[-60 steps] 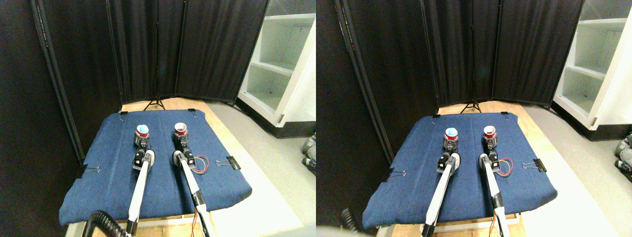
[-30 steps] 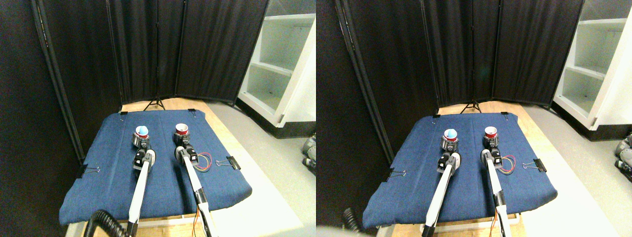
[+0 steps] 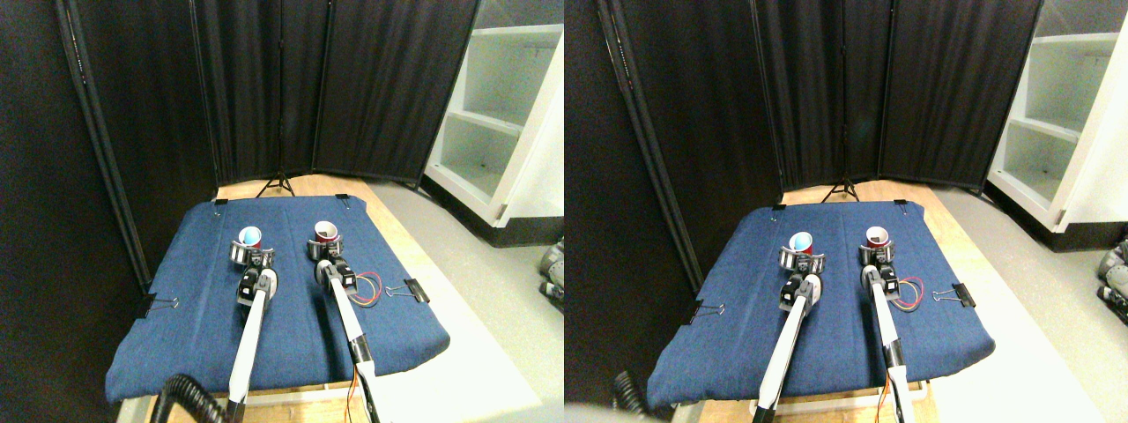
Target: Pour (bimanual)
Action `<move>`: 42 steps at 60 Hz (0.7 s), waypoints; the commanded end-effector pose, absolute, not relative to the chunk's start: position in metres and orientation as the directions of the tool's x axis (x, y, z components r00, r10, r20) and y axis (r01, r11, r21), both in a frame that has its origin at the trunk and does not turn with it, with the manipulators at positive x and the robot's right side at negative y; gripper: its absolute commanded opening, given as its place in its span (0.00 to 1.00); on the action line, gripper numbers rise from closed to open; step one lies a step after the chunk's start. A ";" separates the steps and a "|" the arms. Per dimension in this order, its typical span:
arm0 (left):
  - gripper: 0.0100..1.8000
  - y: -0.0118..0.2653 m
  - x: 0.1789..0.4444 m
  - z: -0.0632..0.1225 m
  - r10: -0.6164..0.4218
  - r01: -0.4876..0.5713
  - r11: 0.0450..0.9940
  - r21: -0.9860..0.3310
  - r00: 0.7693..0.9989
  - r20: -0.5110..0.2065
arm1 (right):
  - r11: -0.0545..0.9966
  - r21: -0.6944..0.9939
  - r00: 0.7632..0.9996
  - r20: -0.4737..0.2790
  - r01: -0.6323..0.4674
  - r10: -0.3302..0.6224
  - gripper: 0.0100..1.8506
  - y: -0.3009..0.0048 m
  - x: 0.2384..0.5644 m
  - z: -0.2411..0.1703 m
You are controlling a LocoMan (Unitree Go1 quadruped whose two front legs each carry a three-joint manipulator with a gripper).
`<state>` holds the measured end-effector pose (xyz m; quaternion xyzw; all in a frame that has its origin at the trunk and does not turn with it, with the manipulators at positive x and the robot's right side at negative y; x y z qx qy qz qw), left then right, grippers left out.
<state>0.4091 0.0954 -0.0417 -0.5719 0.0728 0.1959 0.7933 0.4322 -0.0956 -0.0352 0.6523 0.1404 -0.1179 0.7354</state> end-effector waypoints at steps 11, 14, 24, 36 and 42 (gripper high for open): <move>0.71 0.093 0.406 -0.042 0.234 -0.377 0.274 -0.885 0.918 -0.319 | 0.136 0.941 0.950 -0.313 0.310 -0.002 0.48 -0.097 0.430 -0.026; 0.72 0.093 0.404 -0.040 0.235 -0.374 0.274 -0.886 0.919 -0.315 | 0.130 0.943 0.951 -0.309 0.306 0.001 0.47 -0.097 0.428 -0.025; 0.66 0.094 0.399 -0.037 0.213 -0.343 0.270 -0.900 0.933 -0.291 | 0.138 0.953 0.962 -0.272 0.270 -0.010 0.46 -0.096 0.421 -0.020; 0.53 0.096 0.387 -0.032 0.204 -0.303 0.281 -0.910 0.946 -0.252 | 0.103 0.968 0.973 -0.229 0.229 -0.013 0.47 -0.098 0.411 -0.012; 0.49 0.098 0.382 -0.031 0.198 -0.294 0.273 -0.916 0.949 -0.245 | 0.085 0.973 0.977 -0.212 0.213 -0.019 0.42 -0.099 0.407 -0.010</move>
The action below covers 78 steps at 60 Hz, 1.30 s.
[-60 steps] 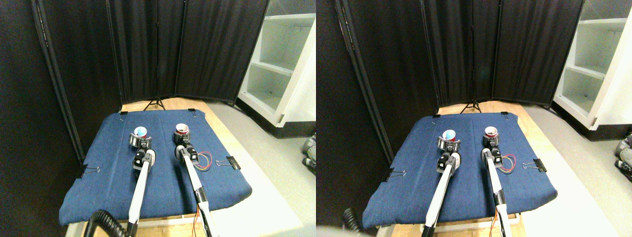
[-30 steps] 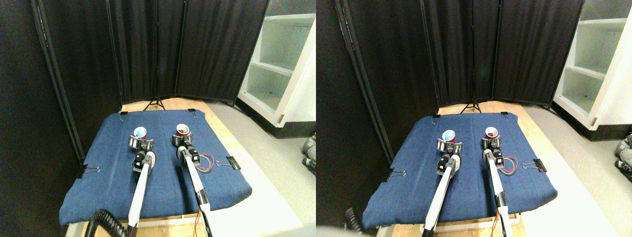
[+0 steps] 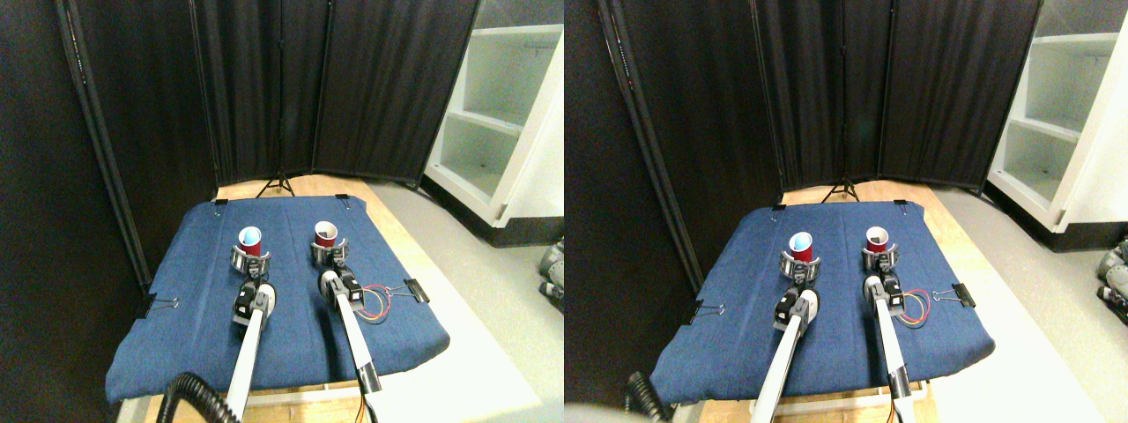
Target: Pour (bimanual)
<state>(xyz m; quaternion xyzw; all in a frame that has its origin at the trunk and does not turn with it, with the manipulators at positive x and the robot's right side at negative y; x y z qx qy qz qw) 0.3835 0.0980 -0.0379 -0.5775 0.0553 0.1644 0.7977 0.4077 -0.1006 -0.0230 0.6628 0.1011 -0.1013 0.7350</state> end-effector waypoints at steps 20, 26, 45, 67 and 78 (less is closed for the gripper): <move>0.47 0.101 0.354 -0.022 0.185 -0.251 0.231 -0.940 0.960 -0.211 | 0.113 0.981 0.988 -0.153 0.155 -0.029 0.31 -0.102 0.389 -0.005; 0.43 0.101 0.345 -0.019 0.182 -0.239 0.238 -0.941 0.963 -0.199 | 0.101 0.986 0.991 -0.127 0.129 -0.029 0.22 -0.101 0.381 -0.001; 0.26 0.096 0.329 -0.012 0.167 -0.197 0.250 -0.948 0.973 -0.158 | 0.104 0.992 0.997 -0.064 0.070 -0.053 0.11 -0.095 0.364 0.005; 0.08 0.090 0.318 0.009 0.118 -0.150 0.244 -0.958 0.985 -0.124 | 0.073 0.997 0.998 -0.007 0.011 -0.056 0.02 -0.083 0.346 0.016; 0.05 0.086 0.314 0.018 0.083 -0.139 0.235 -0.962 0.989 -0.122 | 0.081 0.997 0.999 0.019 -0.015 -0.041 0.00 -0.079 0.338 0.022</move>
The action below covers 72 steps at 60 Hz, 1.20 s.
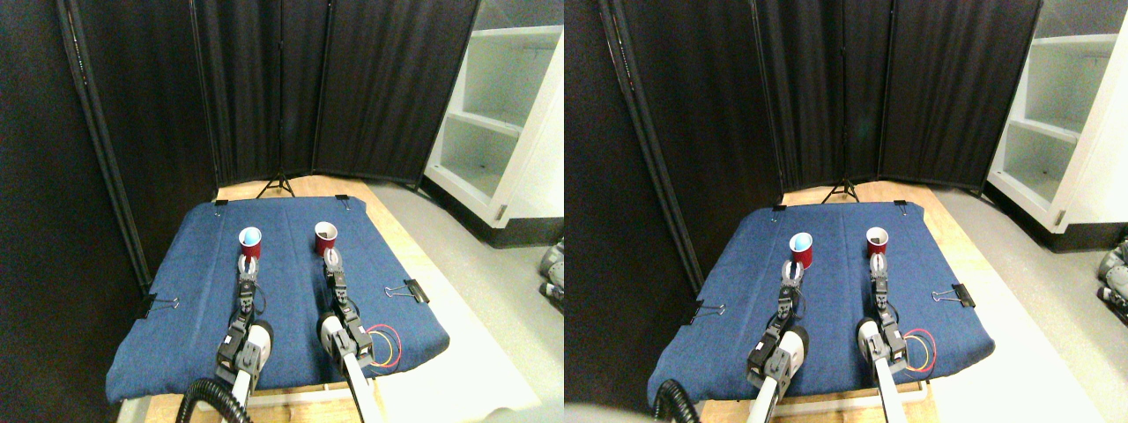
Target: Pour (bimanual)
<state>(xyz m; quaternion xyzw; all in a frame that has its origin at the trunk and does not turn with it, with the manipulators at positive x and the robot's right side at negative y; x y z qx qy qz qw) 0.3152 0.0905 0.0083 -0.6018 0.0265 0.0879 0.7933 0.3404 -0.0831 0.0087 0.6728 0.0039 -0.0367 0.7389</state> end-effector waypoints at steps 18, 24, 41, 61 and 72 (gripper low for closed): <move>0.03 0.080 0.307 0.022 0.071 -0.131 0.269 -0.954 0.991 -0.116 | 0.108 0.993 0.998 0.058 -0.054 -0.029 0.00 -0.078 0.323 0.027; 0.00 0.077 0.305 0.024 0.077 -0.120 0.306 -0.944 0.992 -0.101 | 0.135 0.990 0.997 0.058 -0.050 -0.058 0.00 -0.079 0.316 0.029; 0.01 0.077 0.300 0.031 -0.007 -0.001 0.637 -0.771 1.000 -0.006 | 0.305 0.946 0.993 0.119 -0.107 -0.022 0.00 -0.086 0.306 0.035; 0.01 0.079 0.293 0.040 -0.208 0.200 0.902 -0.384 0.978 0.020 | 0.516 0.837 0.983 0.173 -0.181 0.064 0.00 -0.089 0.304 0.045; 0.00 0.075 0.283 0.053 -0.293 0.297 0.953 0.054 0.954 -0.064 | 0.760 0.592 0.961 0.228 -0.267 0.160 0.00 -0.084 0.294 0.052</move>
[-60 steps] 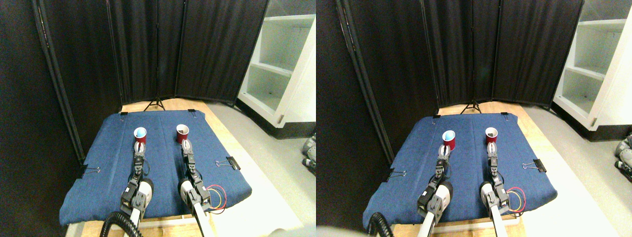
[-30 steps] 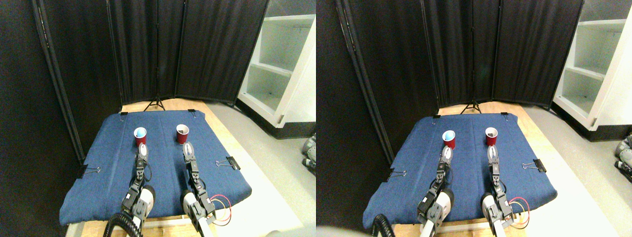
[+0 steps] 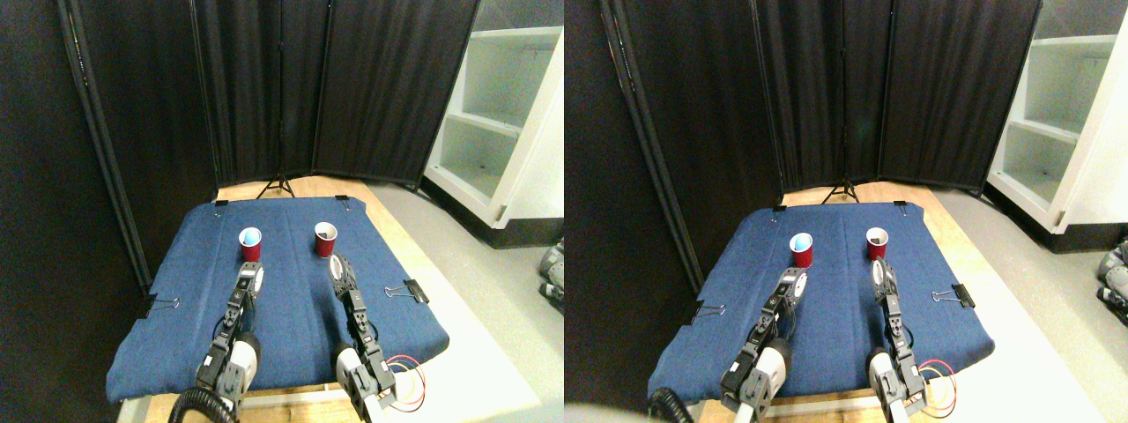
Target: Pour (bimanual)
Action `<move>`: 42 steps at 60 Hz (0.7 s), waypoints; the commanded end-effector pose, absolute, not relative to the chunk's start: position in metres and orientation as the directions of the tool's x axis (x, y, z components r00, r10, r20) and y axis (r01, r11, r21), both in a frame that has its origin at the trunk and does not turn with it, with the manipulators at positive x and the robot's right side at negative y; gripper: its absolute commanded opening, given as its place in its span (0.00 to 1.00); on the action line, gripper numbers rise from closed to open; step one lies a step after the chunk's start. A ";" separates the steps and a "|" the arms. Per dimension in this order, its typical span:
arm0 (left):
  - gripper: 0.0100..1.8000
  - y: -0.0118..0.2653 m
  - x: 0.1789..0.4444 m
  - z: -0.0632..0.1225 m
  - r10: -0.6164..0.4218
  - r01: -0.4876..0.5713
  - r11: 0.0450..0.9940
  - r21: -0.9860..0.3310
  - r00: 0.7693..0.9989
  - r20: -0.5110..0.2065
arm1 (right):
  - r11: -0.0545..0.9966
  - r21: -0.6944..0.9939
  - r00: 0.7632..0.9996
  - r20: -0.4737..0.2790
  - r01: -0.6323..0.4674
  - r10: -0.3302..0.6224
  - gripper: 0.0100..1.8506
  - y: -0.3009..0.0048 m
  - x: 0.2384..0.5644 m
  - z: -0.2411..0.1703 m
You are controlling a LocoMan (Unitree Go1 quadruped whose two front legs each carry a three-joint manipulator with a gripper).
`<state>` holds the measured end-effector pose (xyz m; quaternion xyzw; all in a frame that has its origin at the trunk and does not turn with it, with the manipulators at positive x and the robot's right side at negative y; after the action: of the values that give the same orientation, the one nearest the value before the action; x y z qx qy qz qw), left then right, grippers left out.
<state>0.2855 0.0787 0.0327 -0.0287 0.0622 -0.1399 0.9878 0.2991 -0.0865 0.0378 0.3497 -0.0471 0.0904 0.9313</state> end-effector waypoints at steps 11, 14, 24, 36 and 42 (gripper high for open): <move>0.30 0.070 0.275 0.064 -0.316 0.332 0.866 0.375 0.943 -0.105 | 0.793 0.525 0.947 0.249 -0.308 0.203 0.00 -0.082 0.290 0.054; 0.43 0.069 0.273 0.066 -0.307 0.324 0.854 0.408 0.946 -0.110 | 0.788 0.533 0.947 0.250 -0.308 0.201 0.00 -0.082 0.290 0.055; 0.40 0.068 0.274 0.064 -0.388 0.374 0.850 0.370 0.921 -0.041 | 0.778 0.551 0.950 0.245 -0.302 0.195 0.00 -0.084 0.289 0.054; 0.34 0.068 0.278 0.059 -0.398 0.380 0.854 0.355 0.917 -0.026 | 0.770 0.566 0.953 0.236 -0.296 0.192 0.00 -0.086 0.290 0.051; 0.34 0.069 0.278 0.058 -0.396 0.374 0.841 0.391 0.918 -0.026 | 0.779 0.556 0.954 0.233 -0.290 0.189 0.00 -0.086 0.290 0.051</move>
<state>0.2768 0.0704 0.0528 0.1860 -0.0031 -0.1988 0.9622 0.2905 -0.0853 0.0439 0.3074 -0.0579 0.1229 0.9418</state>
